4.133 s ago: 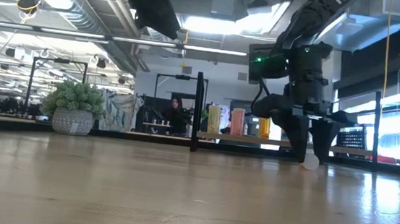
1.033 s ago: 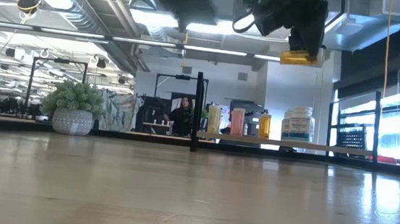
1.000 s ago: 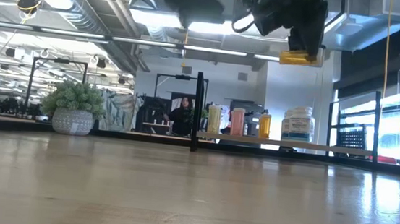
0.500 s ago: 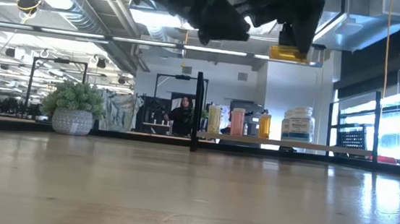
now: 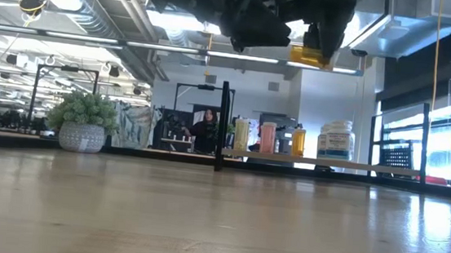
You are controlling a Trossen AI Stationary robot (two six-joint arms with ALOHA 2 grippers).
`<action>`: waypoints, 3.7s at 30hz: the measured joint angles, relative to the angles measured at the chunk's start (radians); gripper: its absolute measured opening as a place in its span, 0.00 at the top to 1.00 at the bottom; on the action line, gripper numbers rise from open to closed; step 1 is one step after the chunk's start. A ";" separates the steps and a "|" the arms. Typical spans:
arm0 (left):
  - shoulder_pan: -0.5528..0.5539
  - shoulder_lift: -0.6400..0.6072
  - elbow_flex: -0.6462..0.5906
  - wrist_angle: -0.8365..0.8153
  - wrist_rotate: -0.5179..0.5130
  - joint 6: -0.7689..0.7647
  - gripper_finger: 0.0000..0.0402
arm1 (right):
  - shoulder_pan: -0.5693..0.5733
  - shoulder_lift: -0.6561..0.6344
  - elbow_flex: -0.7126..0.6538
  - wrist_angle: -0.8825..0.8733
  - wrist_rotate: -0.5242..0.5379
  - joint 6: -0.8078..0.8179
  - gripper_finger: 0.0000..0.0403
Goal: Pick and place medicine bottles onto shelf by color
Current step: Put the orange pill bottle on the shelf aligned with the other orange pill bottles
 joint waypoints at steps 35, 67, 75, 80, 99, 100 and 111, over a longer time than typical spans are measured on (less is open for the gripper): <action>0.042 -0.016 0.001 -0.098 0.077 -0.145 0.63 | 0.000 0.001 0.000 0.100 -0.003 -0.052 0.73; 0.092 -0.025 0.001 -0.125 0.233 -0.147 0.63 | 0.000 0.001 0.000 0.166 0.027 -0.079 0.73; 0.079 -0.025 0.001 -0.124 0.162 -0.127 0.64 | -0.001 0.001 0.000 0.187 0.031 -0.079 0.73; 0.079 -0.025 0.001 -0.124 0.159 -0.125 0.75 | -0.001 0.001 0.000 0.190 0.033 -0.077 0.73; 0.078 -0.025 0.001 -0.124 0.164 -0.108 0.81 | -0.001 0.001 0.000 0.188 0.029 -0.077 0.71; 0.078 -0.025 0.001 -0.124 0.166 -0.108 0.81 | -0.001 0.001 0.000 0.188 0.027 -0.079 0.70; 0.078 -0.024 0.001 -0.195 0.166 -0.099 0.82 | -0.009 0.000 0.000 0.116 0.026 -0.106 0.56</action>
